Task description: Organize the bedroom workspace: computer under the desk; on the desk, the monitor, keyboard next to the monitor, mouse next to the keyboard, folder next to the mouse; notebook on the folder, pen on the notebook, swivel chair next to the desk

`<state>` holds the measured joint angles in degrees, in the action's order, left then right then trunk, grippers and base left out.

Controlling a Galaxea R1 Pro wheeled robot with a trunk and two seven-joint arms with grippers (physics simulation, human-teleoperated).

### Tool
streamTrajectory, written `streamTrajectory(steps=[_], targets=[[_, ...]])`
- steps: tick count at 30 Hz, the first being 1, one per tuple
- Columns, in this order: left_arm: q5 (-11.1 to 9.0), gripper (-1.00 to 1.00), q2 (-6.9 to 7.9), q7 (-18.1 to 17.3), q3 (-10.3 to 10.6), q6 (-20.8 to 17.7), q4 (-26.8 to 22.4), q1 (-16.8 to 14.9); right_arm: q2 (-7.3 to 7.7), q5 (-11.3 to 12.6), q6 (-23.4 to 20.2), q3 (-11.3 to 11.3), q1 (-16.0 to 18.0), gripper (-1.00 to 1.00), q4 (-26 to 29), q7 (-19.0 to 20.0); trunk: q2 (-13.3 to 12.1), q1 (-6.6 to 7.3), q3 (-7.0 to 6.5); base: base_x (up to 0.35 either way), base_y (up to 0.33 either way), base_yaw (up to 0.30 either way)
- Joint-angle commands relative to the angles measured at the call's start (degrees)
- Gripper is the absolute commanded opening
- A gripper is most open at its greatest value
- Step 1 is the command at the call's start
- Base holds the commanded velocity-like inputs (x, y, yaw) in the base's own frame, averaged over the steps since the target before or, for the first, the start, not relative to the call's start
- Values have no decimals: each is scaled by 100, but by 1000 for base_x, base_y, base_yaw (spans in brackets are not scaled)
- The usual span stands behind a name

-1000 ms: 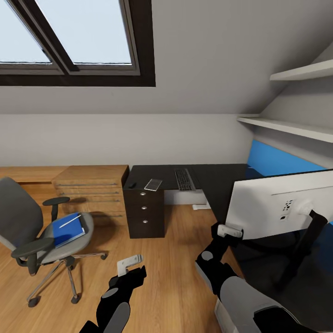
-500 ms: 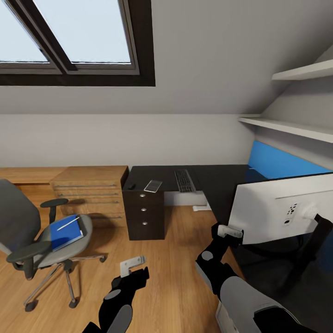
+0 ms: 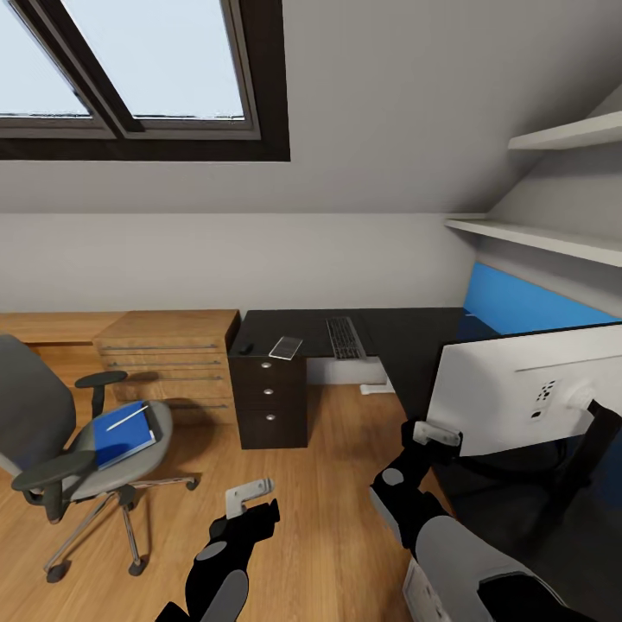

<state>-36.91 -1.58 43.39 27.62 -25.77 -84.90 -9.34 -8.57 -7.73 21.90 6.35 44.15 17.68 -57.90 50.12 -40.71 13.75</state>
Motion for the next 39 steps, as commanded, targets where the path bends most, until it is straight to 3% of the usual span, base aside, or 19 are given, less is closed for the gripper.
streamTrajectory(steps=[1, 7, 26, 39], targets=[[-36, 100, 1, 43, 6, -16, -8, -6, 3, -10, 21, -33, 6, 100, -7, -19, 6, -1, 8, 0, 0, 0], [-36, 100, 0, 39, 13, -16, -4, -5, 26, -10, 11, -189, 6, 100, -3, -5, 6, -1, 8, 0, 0, 0], [-36, 100, 0, 38, 15, -9, 33, -6, 49, -10, 11, -230, 6, 100, 3, -2, 6, -1, 8, 0, -1, 0], [-30, 100, 0, 39, 15, -7, 35, -6, 48, -1, 16, -225, 6, 100, -6, 9, 6, -1, 8, -133, -191, 0]])
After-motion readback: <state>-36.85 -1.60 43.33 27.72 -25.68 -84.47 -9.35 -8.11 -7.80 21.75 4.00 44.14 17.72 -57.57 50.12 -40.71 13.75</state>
